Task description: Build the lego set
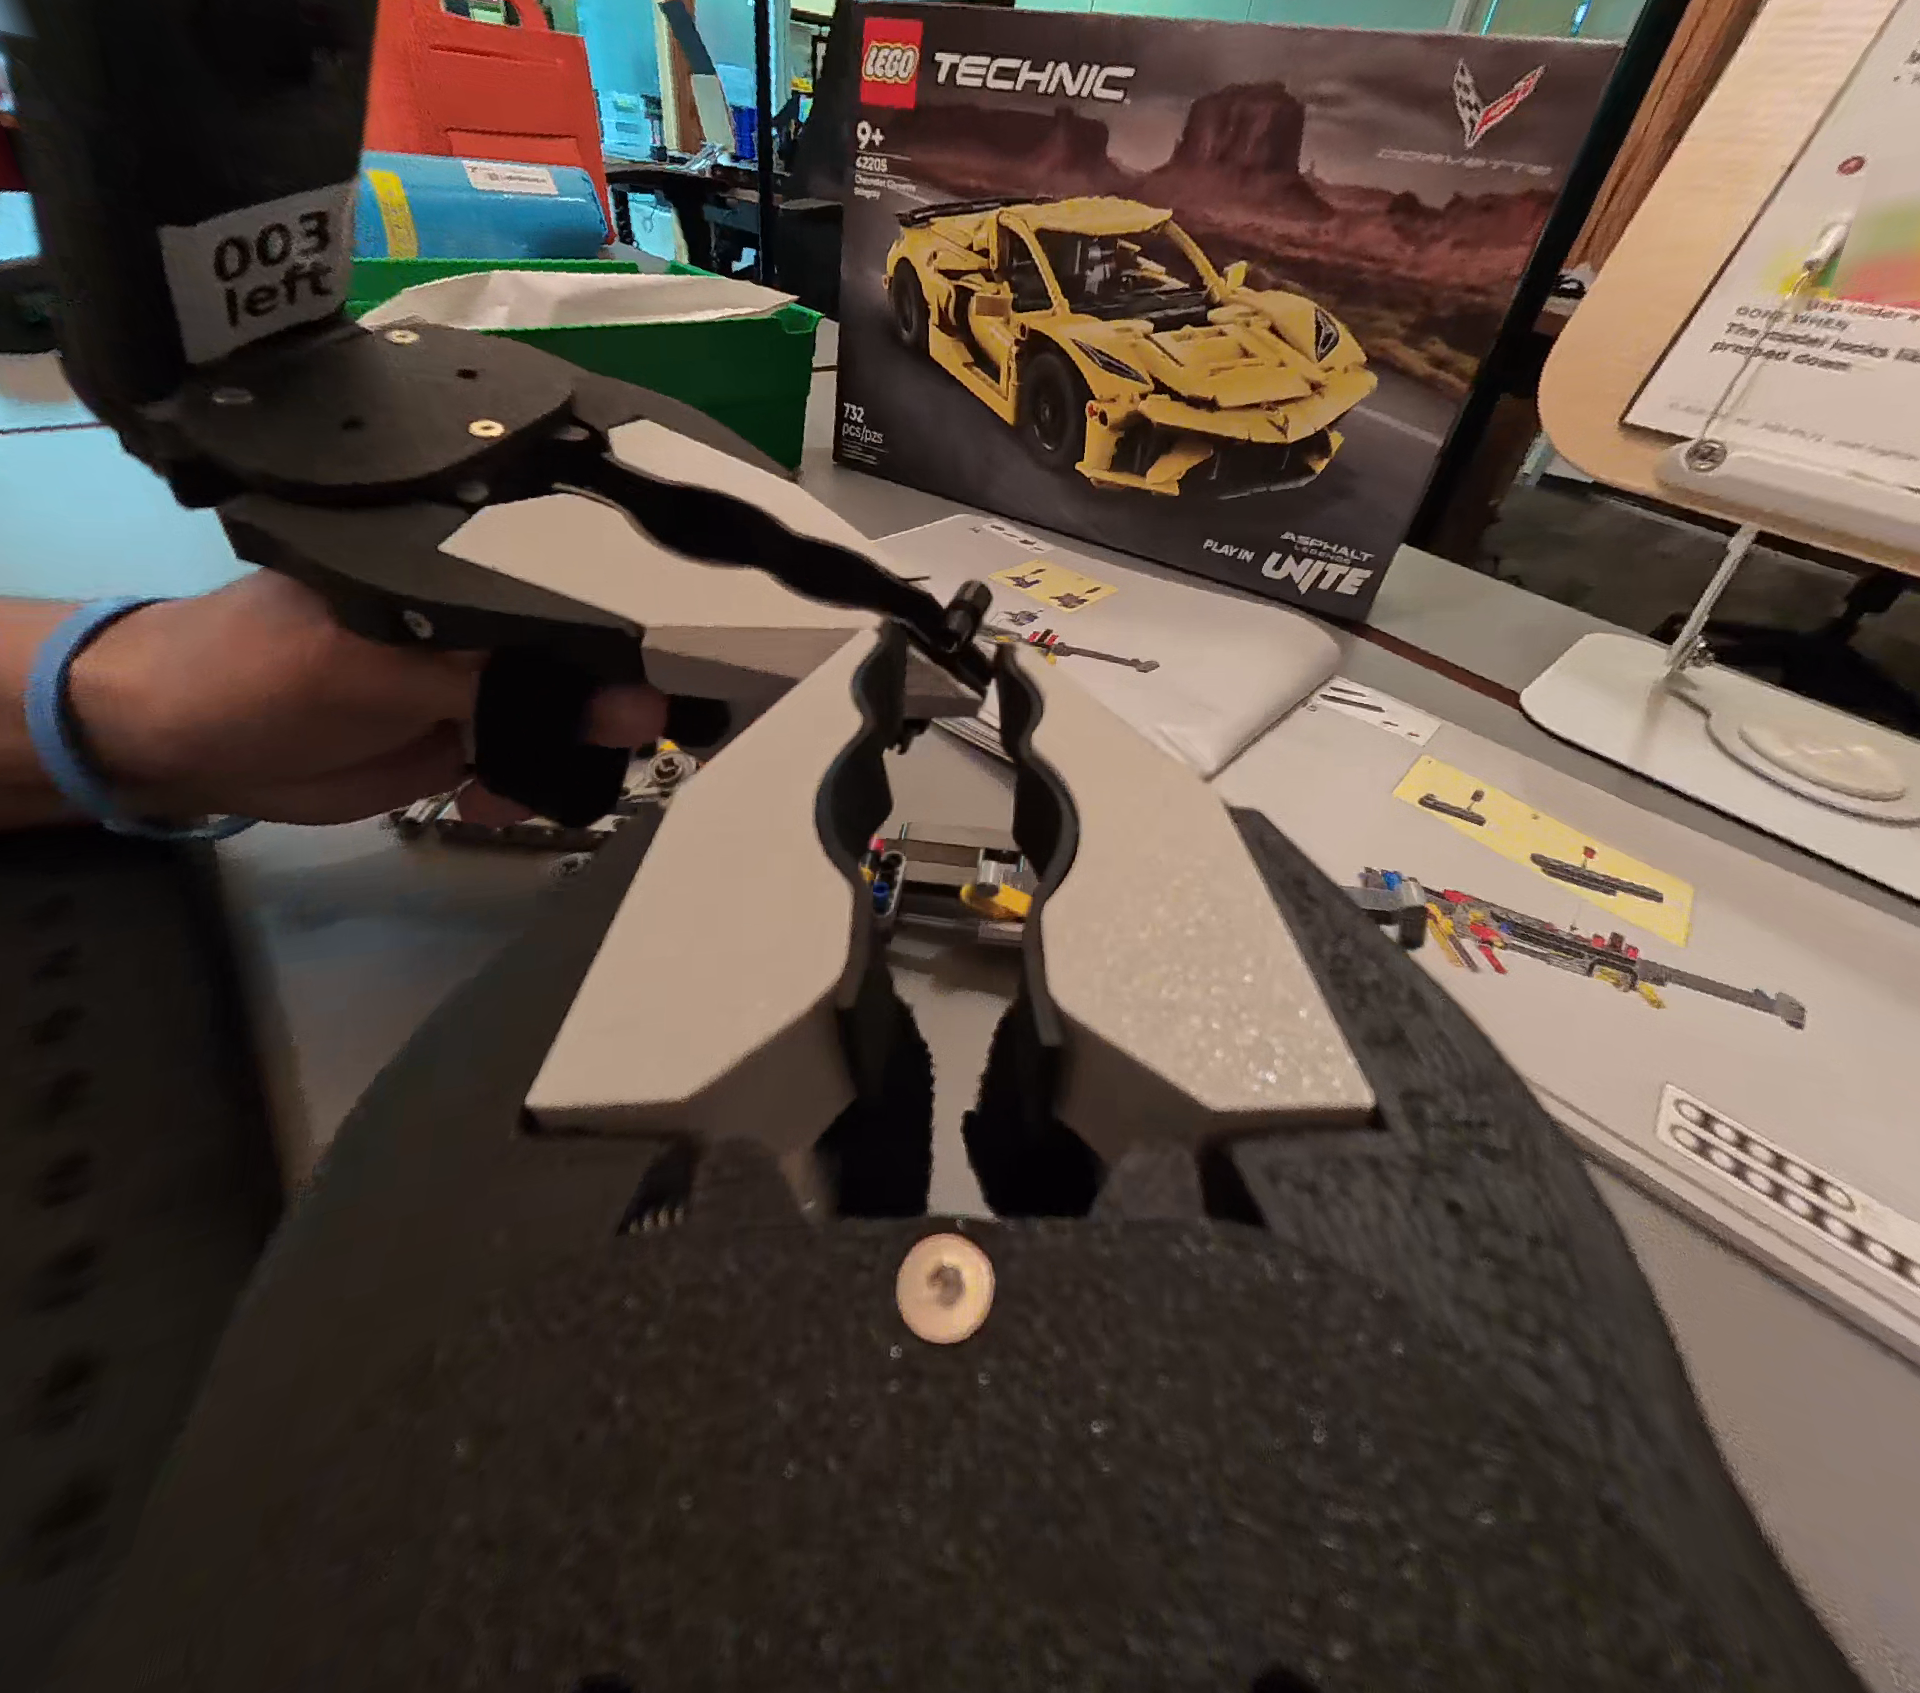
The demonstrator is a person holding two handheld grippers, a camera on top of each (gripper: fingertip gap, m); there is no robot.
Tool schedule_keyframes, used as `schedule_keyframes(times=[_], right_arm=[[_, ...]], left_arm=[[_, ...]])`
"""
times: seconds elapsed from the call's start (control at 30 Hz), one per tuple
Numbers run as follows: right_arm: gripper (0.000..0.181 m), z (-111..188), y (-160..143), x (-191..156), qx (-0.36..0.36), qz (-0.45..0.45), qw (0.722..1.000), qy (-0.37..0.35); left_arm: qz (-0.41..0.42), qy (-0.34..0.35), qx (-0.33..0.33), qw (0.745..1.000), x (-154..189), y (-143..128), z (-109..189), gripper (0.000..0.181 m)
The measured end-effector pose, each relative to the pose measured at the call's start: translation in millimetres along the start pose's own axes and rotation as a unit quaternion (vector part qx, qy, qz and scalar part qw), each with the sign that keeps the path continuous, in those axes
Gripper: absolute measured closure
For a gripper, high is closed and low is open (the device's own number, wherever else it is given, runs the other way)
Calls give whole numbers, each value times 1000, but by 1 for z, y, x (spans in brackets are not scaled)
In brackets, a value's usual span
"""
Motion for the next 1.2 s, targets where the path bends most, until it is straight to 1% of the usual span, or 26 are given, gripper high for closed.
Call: schedule_keyframes(times=[0.13, 0.27, 0.37, 0.47, 0.53, 0.57, 0.7, 0.77, 0.83, 0.93, 1.0, 1.03, 1.07, 1.13, 1.17, 1.2], right_arm=[[177, -2, 1, -1, 1, -6, 1000, -6], [178, -2, 2, -2, 3, -13, 1000, -16], [177, -3, 1, -1, -1, 0, 1000, -27], [175, -4, -2, 0, -12, 66, 996, -53], [165, -3, -3, 2, -12, 123, 988, -88], [176, -4, -6, -2, -24, 146, 986, -80], [178, -4, -7, -2, -38, 137, 987, -71], [178, -4, -8, -3, -47, 167, 981, -84], [178, -4, -7, -4, -55, 215, 969, -108], [178, -7, -10, -6, -74, 268, 952, -126], [178, -8, -13, -7, -86, 304, 939, -135], [178, -9, -14, -7, -88, 300, 940, -136], [179, -10, -12, -7, -82, 273, 950, -130], [179, -9, -7, -4, -57, 150, 982, -96], [179, -9, -6, -2, -45, 72, 994, -72], [179, -10, -5, 0, -35, 8, 998, -49]], left_arm=[[-15, 11, 3, 1000, 1, 1, 0, 175], [-15, 9, 7, 1000, 2, 1, -1, 175], [-26, 19, 1, 999, 1, 0, -1, 175], [-22, 8, -15, 1000, 2, -4, -3, 175], [-45, 13, -28, 999, 3, -6, -4, 175], [-53, 14, -35, 998, 3, -7, -4, 175], [-23, -6, -36, 999, 3, -10, -4, 175], [-24, -3, -39, 999, 2, -10, -5, 175], [-1, -6, -39, 999, 1, -10, -6, 175], [75, -34, -41, 996, -3, -14, -8, 174], [81, -33, -49, 995, -5, -17, -8, 174], [68, -25, -52, 996, -5, -18, -8, 174], [53, -17, -50, 997, -6, -17, -7, 174], [41, -10, -36, 998, -6, -12, -5, 174], [40, -10, -30, 999, -6, -10, -4, 174], [32, -9, -25, 999, -5, -9, -3, 174]])
Point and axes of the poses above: each gripper's, where its closed fingertips meet, z back along the fingers, y out of its top, x = y × z across the jaws, the point moved 5 cm from there along z, back along the fingers, and after that the axes turned 3 degrees about -y, right-handed, at the moved point
